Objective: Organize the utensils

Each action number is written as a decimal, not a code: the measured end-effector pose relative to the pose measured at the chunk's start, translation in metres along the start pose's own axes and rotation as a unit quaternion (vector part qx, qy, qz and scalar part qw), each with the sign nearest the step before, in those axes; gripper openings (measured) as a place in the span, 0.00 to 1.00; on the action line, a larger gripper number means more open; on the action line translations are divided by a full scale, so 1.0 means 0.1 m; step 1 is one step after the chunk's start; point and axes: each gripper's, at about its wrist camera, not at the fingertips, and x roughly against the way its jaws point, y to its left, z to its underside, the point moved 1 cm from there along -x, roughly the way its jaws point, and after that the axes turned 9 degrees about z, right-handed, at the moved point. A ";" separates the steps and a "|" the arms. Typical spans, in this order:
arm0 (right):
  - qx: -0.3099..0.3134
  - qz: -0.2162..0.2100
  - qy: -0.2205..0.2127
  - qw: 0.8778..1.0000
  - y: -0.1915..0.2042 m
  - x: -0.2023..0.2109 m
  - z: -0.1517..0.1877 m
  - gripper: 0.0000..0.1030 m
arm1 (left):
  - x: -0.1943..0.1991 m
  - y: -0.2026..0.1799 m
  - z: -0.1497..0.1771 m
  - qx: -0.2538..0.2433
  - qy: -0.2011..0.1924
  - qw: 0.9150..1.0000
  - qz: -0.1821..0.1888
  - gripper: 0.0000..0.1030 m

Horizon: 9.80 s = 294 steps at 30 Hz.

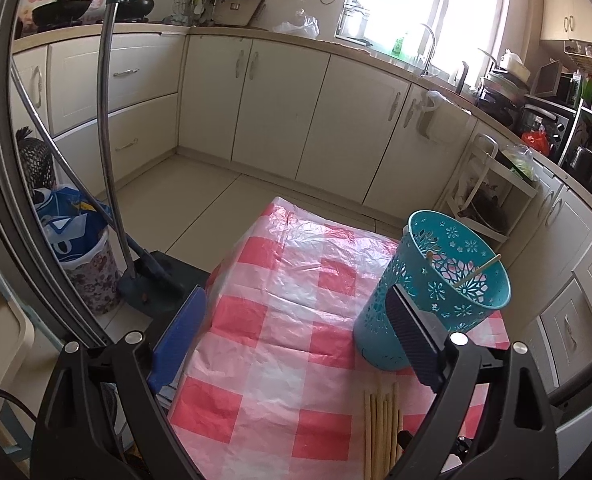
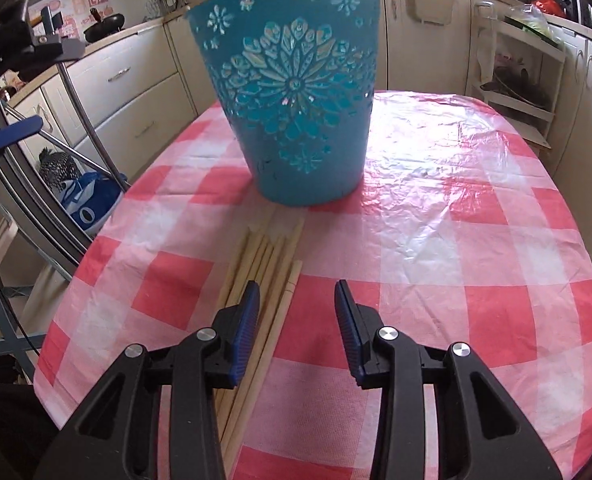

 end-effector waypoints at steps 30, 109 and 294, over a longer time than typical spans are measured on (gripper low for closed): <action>0.032 0.035 0.023 0.999 -0.24 -0.08 0.03 0.08 | -0.70 -0.56 0.99 -0.122 0.185 0.974 0.035 0.85; 0.056 0.005 0.029 0.998 -0.21 -0.09 0.04 0.13 | -1.13 -0.61 1.06 -0.178 0.290 0.938 0.066 0.05; 0.097 -0.042 0.068 0.992 -0.13 -0.05 0.01 0.07 | -1.06 -0.42 1.08 -0.157 0.257 0.953 0.027 0.81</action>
